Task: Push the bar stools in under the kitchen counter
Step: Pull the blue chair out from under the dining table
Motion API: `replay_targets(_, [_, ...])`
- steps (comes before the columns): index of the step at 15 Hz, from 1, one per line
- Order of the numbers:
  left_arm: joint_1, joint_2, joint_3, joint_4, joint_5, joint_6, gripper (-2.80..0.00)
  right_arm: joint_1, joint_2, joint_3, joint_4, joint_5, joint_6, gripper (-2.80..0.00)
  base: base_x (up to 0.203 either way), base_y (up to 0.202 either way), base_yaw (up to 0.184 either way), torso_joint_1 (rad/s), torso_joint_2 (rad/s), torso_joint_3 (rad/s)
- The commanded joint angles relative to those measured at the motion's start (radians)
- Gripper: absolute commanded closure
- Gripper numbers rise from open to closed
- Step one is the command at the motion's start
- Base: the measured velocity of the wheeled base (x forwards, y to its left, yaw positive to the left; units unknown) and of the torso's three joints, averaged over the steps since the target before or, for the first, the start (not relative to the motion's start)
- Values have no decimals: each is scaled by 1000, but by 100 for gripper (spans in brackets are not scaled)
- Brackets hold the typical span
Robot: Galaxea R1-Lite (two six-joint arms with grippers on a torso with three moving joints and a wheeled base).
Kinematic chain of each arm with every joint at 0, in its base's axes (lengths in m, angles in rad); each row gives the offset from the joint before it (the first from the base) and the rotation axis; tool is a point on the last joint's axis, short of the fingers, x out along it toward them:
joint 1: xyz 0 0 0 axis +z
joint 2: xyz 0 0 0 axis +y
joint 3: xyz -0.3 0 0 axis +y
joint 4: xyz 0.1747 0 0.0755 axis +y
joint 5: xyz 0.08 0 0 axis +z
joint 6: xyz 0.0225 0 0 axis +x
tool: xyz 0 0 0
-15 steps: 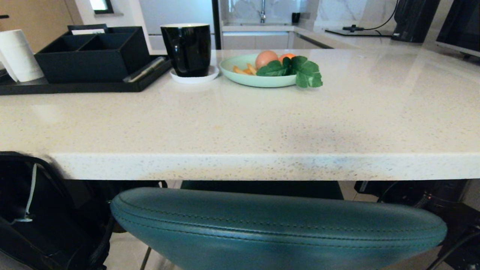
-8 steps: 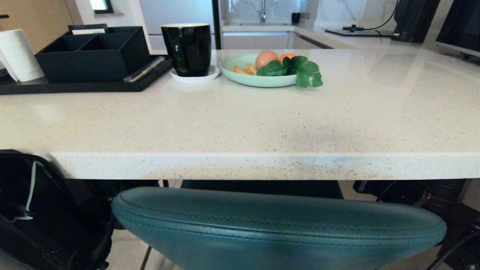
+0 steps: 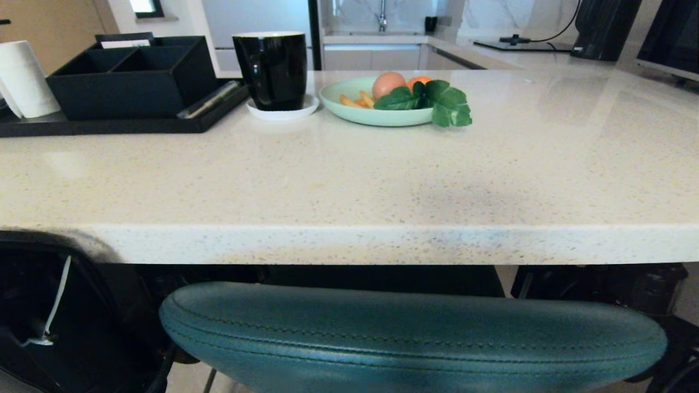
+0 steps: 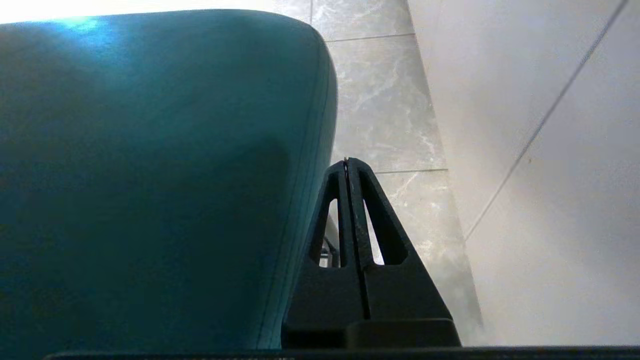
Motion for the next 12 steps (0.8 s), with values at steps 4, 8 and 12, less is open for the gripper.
replay_targets(4, [-9, -16, 56, -5, 2, -5, 0, 3, -4, 28, -7, -1, 1, 0, 0, 0, 0, 0, 0, 0])
replay_targets(8, [-24, -16, 117, -5, 4, -14, 0, 21, -10, 45, -7, -29, 1, 0, 0, 0, 0, 0, 0, 0])
replay_targets(12, [-23, -12, 117, -5, 4, -13, 0, 31, -10, 47, -7, -38, 1, 0, 0, 0, 0, 0, 0, 0])
